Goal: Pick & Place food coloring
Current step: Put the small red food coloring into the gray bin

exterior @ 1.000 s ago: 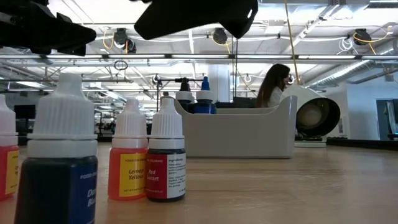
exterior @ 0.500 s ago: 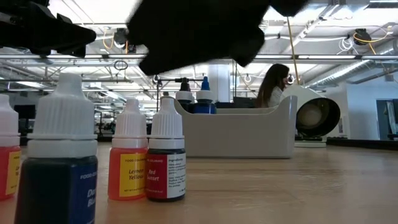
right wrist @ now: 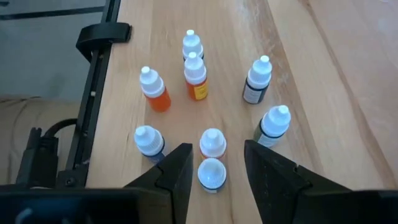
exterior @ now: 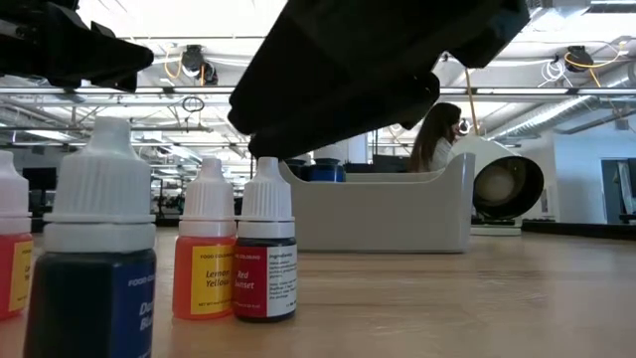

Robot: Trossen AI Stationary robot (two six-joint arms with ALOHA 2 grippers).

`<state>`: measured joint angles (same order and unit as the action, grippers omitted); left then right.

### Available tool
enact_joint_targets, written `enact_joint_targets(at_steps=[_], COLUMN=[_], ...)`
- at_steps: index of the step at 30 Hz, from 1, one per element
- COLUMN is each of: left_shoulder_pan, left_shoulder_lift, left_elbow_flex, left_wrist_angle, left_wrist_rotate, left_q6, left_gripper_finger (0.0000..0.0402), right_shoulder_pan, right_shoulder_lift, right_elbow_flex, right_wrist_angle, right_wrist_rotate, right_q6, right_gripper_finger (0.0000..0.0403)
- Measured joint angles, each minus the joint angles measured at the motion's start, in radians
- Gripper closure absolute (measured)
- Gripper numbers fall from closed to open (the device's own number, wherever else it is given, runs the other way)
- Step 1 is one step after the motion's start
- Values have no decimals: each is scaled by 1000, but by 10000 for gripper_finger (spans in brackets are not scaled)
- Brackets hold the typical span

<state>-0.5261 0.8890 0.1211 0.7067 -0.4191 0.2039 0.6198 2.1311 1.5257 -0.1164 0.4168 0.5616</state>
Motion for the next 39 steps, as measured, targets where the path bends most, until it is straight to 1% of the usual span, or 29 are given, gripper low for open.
enact_joint_targets(at_steps=[3, 12, 21, 27, 34, 35, 39], left_shoulder_pan=[0, 0, 0, 0, 0, 0, 0], left_shoulder_lift=[0, 0, 0, 0, 0, 0, 0], left_elbow_flex=[0, 0, 0, 0, 0, 0, 0], left_wrist_angle=[0, 0, 0, 0, 0, 0, 0], left_wrist_rotate=[0, 0, 1, 1, -1, -4, -7], left_q6=[0, 0, 0, 1, 1, 1, 1], left_gripper_finger=[366, 366, 366, 366, 366, 366, 366], right_shoulder_pan=[4, 10, 11, 11, 10, 10, 10], right_shoulder_lift=[5, 57, 59, 59, 58, 58, 35], right_elbow_flex=[0, 0, 0, 0, 1, 1, 0], right_wrist_angle=[5, 35, 37, 33, 35, 35, 11], right_wrist_rotate=[2, 5, 28, 26, -26, -26, -36], right_q6=[27, 38, 44, 55, 60, 58, 36], right_gripper_finger=[266, 266, 269, 296, 356, 361, 361])
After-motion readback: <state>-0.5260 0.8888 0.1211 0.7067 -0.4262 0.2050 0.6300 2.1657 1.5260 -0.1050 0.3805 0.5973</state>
